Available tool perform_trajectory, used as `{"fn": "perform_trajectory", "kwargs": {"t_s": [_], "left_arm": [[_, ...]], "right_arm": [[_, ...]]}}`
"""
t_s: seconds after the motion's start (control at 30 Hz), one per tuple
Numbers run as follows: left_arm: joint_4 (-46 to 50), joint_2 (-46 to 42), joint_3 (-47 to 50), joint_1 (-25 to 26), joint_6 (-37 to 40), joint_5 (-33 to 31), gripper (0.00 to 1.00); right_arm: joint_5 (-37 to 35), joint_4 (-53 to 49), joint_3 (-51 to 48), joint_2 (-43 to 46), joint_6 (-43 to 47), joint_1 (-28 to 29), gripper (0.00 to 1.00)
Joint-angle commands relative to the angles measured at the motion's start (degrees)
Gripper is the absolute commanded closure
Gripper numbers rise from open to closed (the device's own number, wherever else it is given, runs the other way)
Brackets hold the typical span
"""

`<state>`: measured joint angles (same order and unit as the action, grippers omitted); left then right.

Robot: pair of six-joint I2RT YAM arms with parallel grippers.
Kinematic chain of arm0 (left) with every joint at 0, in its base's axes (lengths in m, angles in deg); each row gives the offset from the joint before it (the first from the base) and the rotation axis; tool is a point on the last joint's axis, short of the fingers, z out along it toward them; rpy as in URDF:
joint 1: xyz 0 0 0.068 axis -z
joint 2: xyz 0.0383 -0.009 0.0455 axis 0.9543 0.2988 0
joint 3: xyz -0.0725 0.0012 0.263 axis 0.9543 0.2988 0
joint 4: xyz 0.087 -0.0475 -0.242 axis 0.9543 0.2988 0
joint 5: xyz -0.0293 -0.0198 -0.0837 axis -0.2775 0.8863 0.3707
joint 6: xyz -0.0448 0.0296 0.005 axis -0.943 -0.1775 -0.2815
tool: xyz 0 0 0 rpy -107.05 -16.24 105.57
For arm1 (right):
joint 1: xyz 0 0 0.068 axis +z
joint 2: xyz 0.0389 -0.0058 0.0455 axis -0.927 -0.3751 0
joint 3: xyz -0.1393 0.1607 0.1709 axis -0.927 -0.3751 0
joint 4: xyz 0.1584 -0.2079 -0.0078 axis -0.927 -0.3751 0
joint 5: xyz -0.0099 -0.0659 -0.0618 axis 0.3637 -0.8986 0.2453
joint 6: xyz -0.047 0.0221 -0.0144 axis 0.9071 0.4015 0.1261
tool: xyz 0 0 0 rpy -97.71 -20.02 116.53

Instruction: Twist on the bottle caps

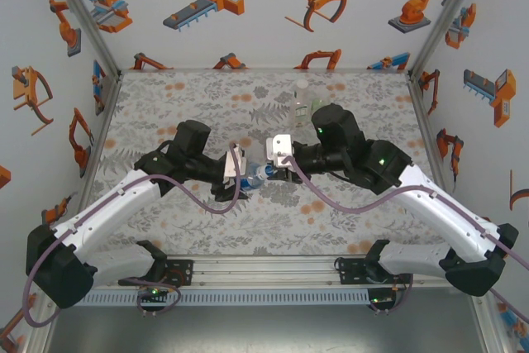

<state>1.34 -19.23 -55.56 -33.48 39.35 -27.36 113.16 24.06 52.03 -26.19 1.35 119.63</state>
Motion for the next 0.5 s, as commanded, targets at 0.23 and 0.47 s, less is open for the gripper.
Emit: {"fn": "perform_trajectory", "kwargs": {"t_s": [0.23, 0.47], "left_arm": [[0.53, -0.48, -2.12, 0.17, 0.71, 1.36, 1.00], [-0.36, -0.44, -2.12, 0.15, -0.29, 0.23, 1.00]], "right_arm": [[-7.93, 10.60, -4.96, -0.31, -33.89, 0.99, 0.92], [-20.27, 7.76, -4.61, -2.90, -76.93, 0.84, 1.00]]}}
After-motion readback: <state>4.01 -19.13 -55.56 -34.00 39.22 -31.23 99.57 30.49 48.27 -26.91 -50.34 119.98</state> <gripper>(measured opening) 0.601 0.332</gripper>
